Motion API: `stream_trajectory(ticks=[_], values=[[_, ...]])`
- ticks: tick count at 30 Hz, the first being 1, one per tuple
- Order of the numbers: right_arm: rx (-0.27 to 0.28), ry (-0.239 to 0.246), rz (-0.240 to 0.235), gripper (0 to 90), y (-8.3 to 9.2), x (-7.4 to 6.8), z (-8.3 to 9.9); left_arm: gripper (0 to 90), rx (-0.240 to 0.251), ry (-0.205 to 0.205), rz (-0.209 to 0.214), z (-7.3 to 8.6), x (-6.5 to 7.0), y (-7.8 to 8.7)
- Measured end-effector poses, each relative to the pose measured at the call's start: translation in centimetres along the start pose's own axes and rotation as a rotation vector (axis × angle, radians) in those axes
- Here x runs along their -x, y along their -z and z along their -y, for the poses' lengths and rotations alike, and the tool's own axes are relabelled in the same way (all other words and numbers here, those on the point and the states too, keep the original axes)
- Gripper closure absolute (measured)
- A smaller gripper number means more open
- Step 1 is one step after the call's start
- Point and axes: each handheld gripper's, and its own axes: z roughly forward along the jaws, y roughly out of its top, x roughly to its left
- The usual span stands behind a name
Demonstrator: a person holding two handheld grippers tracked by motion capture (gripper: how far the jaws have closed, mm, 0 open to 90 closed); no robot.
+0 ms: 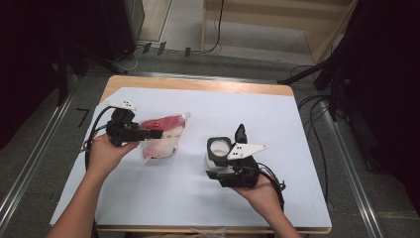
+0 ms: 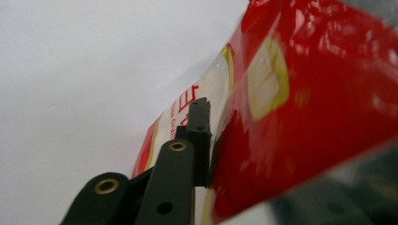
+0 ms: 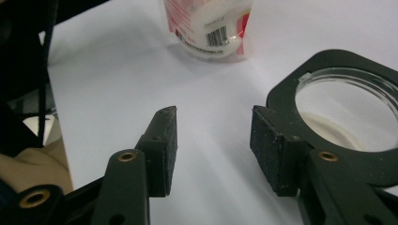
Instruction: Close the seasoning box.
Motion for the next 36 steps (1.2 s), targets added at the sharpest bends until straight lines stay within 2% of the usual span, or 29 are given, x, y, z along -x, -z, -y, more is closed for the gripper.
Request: stream_trajectory(ticks=[5,6,7,10,12,18,23,26,27,33,36], values=[[0.004,0.003,0.000,52.1,0.2,0.2,-0.2,69.3,0.016,-0.019,-0.024,0.9,0.2,0.6],[0.003,0.000,0.001,52.1,0.2,0.2,-0.2,67.6,0.009,-0.025,-0.030,1.0,0.3,0.6],[0.004,0.003,0.001,52.1,0.3,0.3,-0.2,66.6,0.005,-0.035,-0.053,1.0,0.3,0.6],[-0.001,0.003,0.002,52.4,0.5,0.5,-0.3,63.1,-0.009,-0.037,-0.071,1.1,0.3,0.7],[-0.007,0.004,0.002,52.5,0.8,0.7,-0.3,60.8,-0.016,-0.035,-0.076,1.2,0.4,0.9],[0.003,-0.013,-0.007,53.1,1.8,1.3,0.2,56.2,-0.042,-0.063,-0.091,1.8,0.7,1.7],[-0.011,-0.012,-0.003,53.7,2.4,2.1,0.6,52.6,-0.030,-0.030,-0.062,2.3,0.3,2.6],[-0.005,-0.030,0.012,53.8,2.9,2.7,0.8,51.5,-0.032,-0.021,-0.054,2.6,0.1,3.1],[-0.003,-0.034,0.012,53.9,3.1,2.8,0.8,51.3,-0.032,-0.022,-0.063,2.7,0.0,3.3],[-0.006,-0.024,-0.001,54.4,3.7,3.2,1.0,50.1,-0.017,0.008,-0.047,3.1,-0.5,4.3],[-0.013,-0.020,0.003,54.4,4.0,3.6,1.1,50.1,-0.016,0.007,-0.064,3.4,-0.7,4.8]])
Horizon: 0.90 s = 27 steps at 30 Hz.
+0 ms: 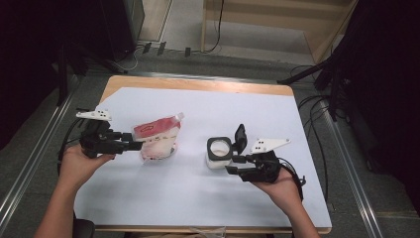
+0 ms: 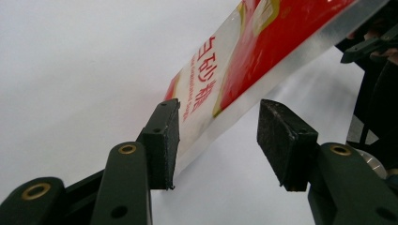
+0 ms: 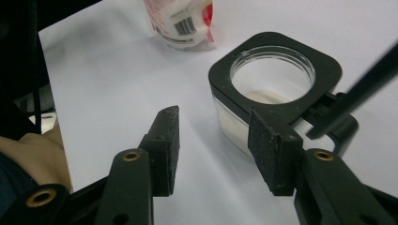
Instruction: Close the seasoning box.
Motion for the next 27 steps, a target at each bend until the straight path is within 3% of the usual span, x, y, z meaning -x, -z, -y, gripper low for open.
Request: stream_trajectory(ticks=[12,18,20,24,27], values=[[-0.010,-0.037,0.007,58.4,1.3,2.2,0.8,50.1,0.007,0.049,-0.017,1.0,-1.7,1.4],[0.020,-0.077,0.035,70.6,2.1,3.2,0.8,50.5,0.003,0.057,-0.021,1.4,-2.0,1.7],[0.029,-0.112,0.036,72.1,2.2,3.4,0.6,50.7,0.004,0.061,-0.029,1.5,-2.1,1.8],[0.039,-0.116,0.043,81.6,2.0,3.9,0.5,50.6,0.004,0.068,-0.028,1.5,-2.4,1.9],[0.038,-0.125,0.037,82.1,1.8,4.1,0.4,50.5,0.009,0.079,-0.024,1.5,-2.6,1.8]])
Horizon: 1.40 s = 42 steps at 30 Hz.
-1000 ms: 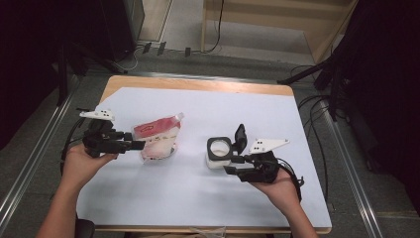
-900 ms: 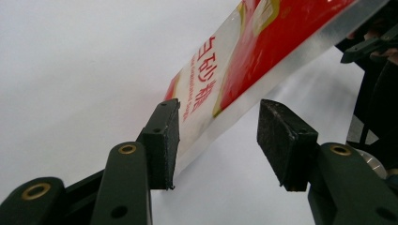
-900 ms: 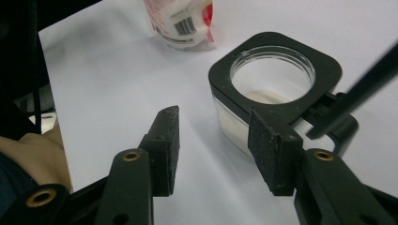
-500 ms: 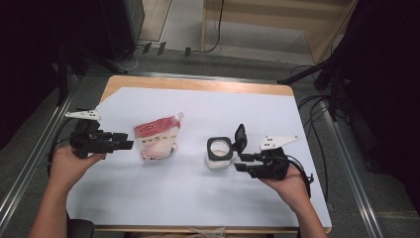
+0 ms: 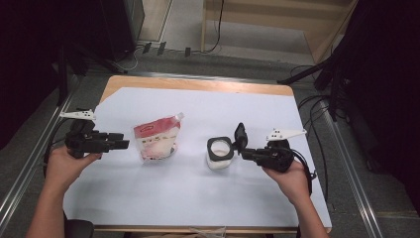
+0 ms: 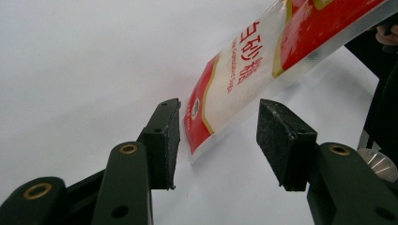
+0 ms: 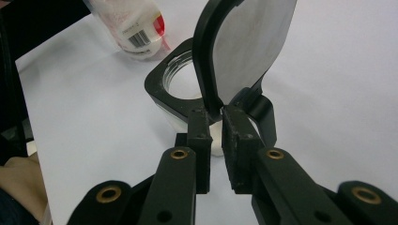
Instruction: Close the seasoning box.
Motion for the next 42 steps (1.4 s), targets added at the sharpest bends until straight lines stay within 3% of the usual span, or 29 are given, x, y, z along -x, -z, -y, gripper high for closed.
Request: stream_trajectory(ticks=[4,12,27,34,42], values=[[-0.010,-0.003,-0.027,82.9,0.6,0.3,0.1,50.5,0.002,0.006,-0.006,0.0,-0.2,-0.1],[0.028,-0.011,0.031,90.0,1.8,1.0,-0.1,50.5,0.005,0.018,-0.013,-0.2,-0.6,-0.1],[0.097,-0.071,0.093,90.0,0.2,2.0,-1.6,50.0,0.008,0.013,-0.035,0.3,-0.7,0.1],[0.113,-0.060,0.093,90.0,-0.6,1.1,-2.1,50.3,0.018,0.017,-0.032,0.4,-0.7,0.3],[0.113,-0.084,0.101,90.0,-0.7,0.6,-2.1,50.4,-0.002,0.014,-0.038,0.4,-0.6,0.0]])
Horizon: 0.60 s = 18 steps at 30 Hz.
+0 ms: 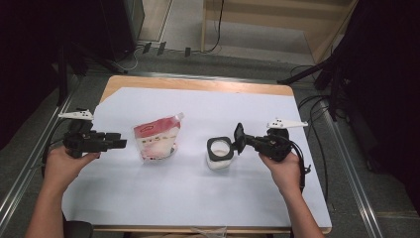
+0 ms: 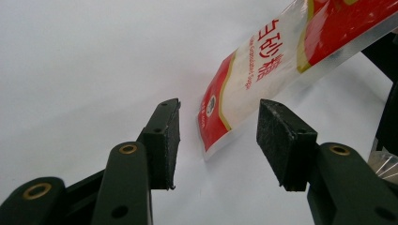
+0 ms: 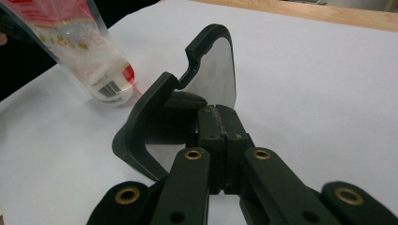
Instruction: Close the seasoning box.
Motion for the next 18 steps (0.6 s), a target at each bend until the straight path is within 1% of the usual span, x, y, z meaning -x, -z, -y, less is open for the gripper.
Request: stream_trajectory(ticks=[3,5,7,8,9,12,13,16,18], values=[[0.006,-0.015,-0.004,90.0,-0.1,-0.1,0.0,50.2,-0.003,0.000,0.003,-0.1,-0.1,-0.1],[0.011,-0.011,-0.009,90.0,-0.3,-0.2,0.1,49.7,-0.007,0.006,0.008,-0.1,-0.2,-0.3],[0.003,-0.014,-0.012,90.0,-0.4,-0.4,0.2,49.8,-0.013,0.003,0.009,-0.2,-0.1,-0.4],[0.001,-0.004,-0.013,89.8,-0.5,-0.5,0.2,49.8,-0.015,-0.003,0.014,-0.2,-0.1,-0.6],[0.001,0.002,-0.012,89.6,-0.6,-0.5,0.3,49.8,-0.017,-0.005,0.010,-0.2,-0.1,-0.6],[0.000,-0.003,-0.014,89.6,-0.7,-0.7,0.3,49.9,-0.021,-0.005,0.011,-0.2,0.1,-0.7],[0.005,0.005,-0.013,89.6,-0.7,-0.7,0.4,49.8,-0.021,-0.007,0.013,-0.2,0.1,-0.7],[0.005,0.012,-0.011,89.7,-0.7,-1.1,0.3,49.8,-0.021,-0.001,0.011,-0.2,0.1,-0.7],[0.010,0.025,-0.013,89.9,-0.8,-1.2,0.3,49.7,-0.023,0.001,0.017,-0.2,0.0,-0.8]])
